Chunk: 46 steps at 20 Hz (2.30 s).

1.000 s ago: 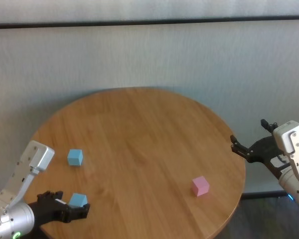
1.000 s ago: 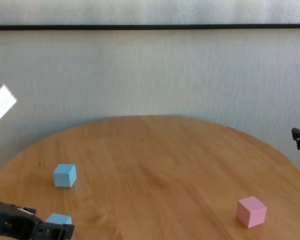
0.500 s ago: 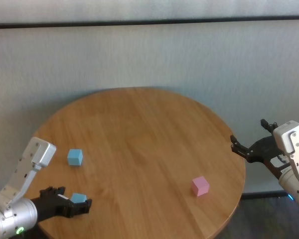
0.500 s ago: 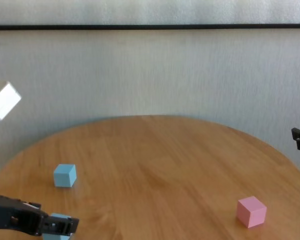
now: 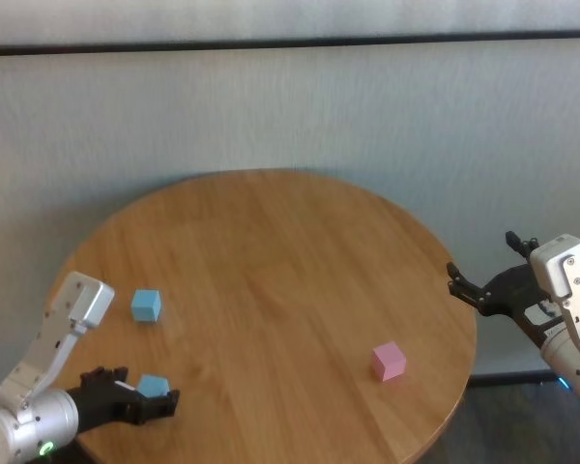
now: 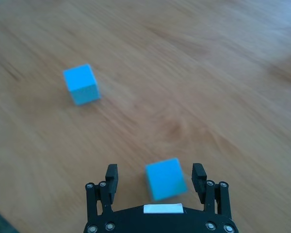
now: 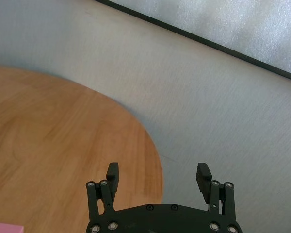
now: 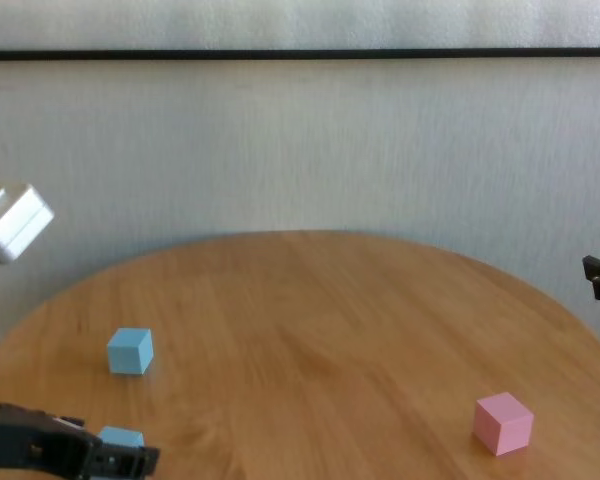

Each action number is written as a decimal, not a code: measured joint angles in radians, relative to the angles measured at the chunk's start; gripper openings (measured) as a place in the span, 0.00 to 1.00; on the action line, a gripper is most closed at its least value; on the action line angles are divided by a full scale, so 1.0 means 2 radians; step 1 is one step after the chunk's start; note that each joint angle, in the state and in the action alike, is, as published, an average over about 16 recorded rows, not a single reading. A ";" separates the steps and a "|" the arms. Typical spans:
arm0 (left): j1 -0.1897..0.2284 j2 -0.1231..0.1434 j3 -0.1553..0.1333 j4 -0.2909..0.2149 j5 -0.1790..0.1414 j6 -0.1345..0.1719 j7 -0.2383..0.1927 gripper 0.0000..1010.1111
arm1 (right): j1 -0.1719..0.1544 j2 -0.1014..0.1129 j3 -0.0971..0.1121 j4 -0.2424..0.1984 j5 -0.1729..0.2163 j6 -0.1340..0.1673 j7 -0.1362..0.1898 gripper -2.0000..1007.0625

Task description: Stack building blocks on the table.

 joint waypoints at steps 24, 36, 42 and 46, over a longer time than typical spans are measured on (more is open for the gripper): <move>-0.003 -0.006 -0.002 0.007 0.008 -0.002 0.004 0.71 | 0.000 0.000 0.000 0.000 0.000 0.000 0.000 1.00; -0.001 0.001 0.000 0.001 0.018 -0.027 -0.012 0.42 | 0.000 0.000 0.000 0.000 0.000 0.000 0.000 1.00; -0.015 0.010 0.012 0.001 0.041 -0.054 -0.042 0.39 | 0.000 0.000 0.000 0.000 0.000 0.000 0.000 1.00; -0.035 0.012 0.027 0.008 0.059 -0.071 -0.066 0.39 | 0.000 0.000 0.000 0.000 0.000 0.000 0.000 1.00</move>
